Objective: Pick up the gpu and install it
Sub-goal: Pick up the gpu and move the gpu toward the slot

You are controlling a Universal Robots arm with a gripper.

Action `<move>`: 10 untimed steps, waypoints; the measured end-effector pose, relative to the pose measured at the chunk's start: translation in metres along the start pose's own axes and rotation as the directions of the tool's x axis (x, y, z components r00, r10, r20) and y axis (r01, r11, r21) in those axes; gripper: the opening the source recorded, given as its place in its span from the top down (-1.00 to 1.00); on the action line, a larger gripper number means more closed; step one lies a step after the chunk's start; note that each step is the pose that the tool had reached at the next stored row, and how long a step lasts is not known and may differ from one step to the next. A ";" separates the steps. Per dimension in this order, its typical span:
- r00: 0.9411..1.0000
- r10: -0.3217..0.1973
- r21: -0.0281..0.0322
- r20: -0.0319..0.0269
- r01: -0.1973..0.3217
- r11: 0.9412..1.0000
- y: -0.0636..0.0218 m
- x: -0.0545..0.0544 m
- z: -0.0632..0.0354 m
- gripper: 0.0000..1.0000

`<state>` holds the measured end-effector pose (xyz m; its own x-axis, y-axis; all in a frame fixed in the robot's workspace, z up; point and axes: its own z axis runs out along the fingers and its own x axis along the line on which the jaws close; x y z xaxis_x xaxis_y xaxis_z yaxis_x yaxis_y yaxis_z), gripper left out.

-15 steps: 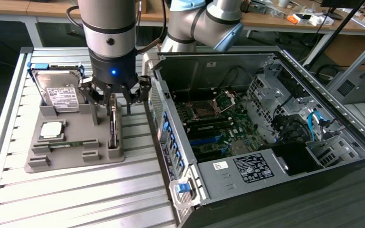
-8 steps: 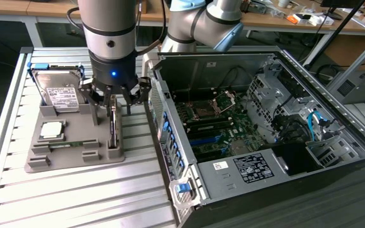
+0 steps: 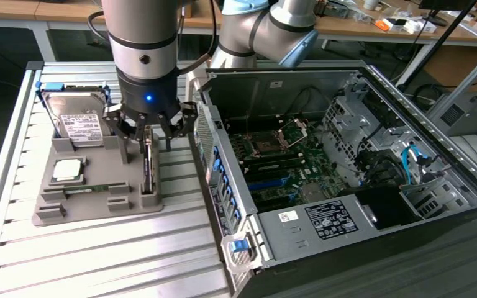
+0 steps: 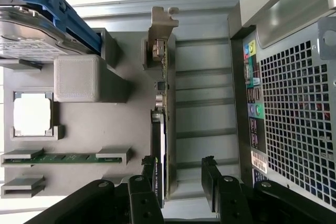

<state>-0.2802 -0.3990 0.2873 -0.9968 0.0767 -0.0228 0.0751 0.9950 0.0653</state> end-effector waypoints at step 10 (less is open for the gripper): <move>1.000 0.000 0.000 0.000 0.000 1.000 -0.0003 0.000 0.0038 0.04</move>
<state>-0.2802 -0.3990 0.2835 -0.9968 0.0767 -0.0228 0.0750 0.9950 0.0654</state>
